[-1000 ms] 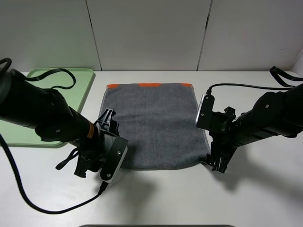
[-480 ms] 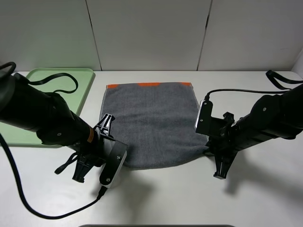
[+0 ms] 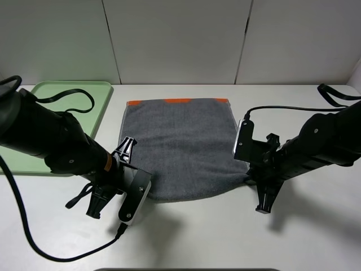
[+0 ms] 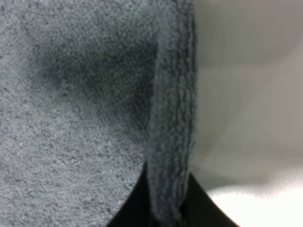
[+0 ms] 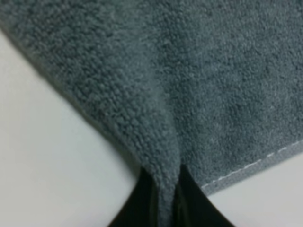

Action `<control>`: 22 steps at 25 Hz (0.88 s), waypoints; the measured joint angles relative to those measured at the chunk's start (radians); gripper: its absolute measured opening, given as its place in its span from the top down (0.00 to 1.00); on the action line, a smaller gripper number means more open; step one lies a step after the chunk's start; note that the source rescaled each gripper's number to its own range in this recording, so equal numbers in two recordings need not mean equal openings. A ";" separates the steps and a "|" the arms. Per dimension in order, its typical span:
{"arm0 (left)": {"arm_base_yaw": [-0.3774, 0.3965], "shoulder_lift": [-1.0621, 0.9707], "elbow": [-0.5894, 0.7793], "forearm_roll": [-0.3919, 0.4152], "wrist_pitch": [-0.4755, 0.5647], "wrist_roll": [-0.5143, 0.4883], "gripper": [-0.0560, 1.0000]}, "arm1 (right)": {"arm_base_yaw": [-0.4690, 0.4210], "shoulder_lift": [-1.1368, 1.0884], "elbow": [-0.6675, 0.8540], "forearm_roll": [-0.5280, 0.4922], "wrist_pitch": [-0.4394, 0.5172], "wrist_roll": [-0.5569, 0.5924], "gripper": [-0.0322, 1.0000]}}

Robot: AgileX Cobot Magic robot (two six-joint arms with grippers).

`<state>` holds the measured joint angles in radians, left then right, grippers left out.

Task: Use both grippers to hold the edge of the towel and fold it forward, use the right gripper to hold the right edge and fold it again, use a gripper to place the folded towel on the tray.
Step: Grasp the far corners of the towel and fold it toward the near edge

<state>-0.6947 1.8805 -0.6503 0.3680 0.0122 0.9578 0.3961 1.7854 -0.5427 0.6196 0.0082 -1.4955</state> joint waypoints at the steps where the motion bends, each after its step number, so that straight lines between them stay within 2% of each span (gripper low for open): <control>1: 0.000 0.000 0.000 0.000 0.000 0.000 0.94 | 0.000 -0.004 0.003 -0.001 0.004 0.000 0.97; 8: 0.000 -0.023 0.002 0.000 0.008 -0.008 0.94 | 0.000 -0.075 0.009 -0.004 0.030 0.020 0.97; 22: -0.001 -0.293 0.028 -0.004 0.203 -0.121 0.95 | 0.000 -0.256 0.011 -0.004 0.100 0.100 0.97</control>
<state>-0.6959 1.5875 -0.6222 0.3638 0.2151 0.8366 0.3961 1.5292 -0.5322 0.6157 0.1084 -1.3952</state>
